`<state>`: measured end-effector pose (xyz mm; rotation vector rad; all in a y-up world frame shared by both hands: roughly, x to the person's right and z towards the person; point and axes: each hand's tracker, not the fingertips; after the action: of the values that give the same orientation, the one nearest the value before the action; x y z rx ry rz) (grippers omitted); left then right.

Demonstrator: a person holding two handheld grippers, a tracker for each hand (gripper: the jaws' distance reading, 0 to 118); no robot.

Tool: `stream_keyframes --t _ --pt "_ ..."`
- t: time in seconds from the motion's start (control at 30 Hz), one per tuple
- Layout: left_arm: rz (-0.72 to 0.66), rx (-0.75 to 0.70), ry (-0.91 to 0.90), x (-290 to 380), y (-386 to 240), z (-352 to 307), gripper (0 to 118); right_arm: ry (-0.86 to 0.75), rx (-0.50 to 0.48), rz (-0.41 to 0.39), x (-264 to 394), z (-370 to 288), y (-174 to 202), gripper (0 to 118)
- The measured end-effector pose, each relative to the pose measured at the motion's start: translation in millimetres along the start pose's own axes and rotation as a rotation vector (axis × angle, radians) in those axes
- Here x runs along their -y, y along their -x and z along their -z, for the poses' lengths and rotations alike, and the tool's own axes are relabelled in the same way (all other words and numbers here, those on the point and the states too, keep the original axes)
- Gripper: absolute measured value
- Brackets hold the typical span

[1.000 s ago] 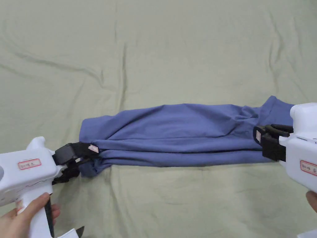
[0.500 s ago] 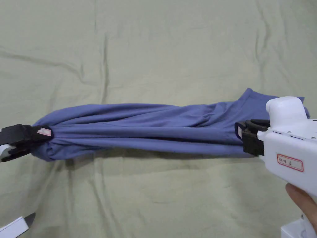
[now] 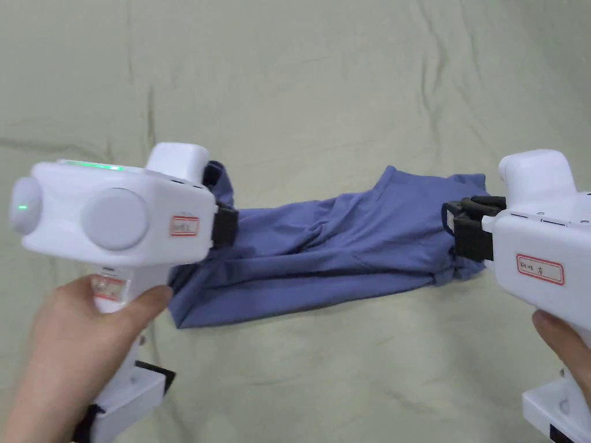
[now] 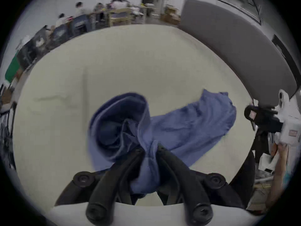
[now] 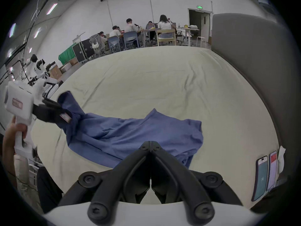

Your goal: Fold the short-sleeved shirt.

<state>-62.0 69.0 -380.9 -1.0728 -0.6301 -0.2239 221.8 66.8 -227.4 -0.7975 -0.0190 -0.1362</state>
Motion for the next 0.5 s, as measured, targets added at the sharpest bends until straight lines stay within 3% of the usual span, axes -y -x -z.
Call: stream_keyframes --t 0.17,0.2,0.23,0.27,0.3,0.37,0.5 --pt "-0.058 0.043 0.106 2 -15 54 6 0.013 0.012 0.014 3 3 -11 2" --pt "-0.086 0.053 0.128 5 -11 58 11 0.015 0.011 0.016 4 3 -12 2" --pt "-0.124 0.083 0.148 8 -3 60 25 0.017 0.011 0.020 5 4 -13 2" --pt "-0.186 0.143 0.162 12 6 60 62 0.020 0.010 0.025 5 5 -14 2" --pt "-0.244 0.217 0.154 17 15 58 82 0.024 0.007 0.027 6 6 -15 2" --pt "-0.343 0.335 0.127 30 28 38 82 0.029 0.005 0.034 7 8 -15 2" --pt "-0.399 0.254 -0.068 43 54 -29 82 0.031 -0.003 0.037 6 8 -13 2"
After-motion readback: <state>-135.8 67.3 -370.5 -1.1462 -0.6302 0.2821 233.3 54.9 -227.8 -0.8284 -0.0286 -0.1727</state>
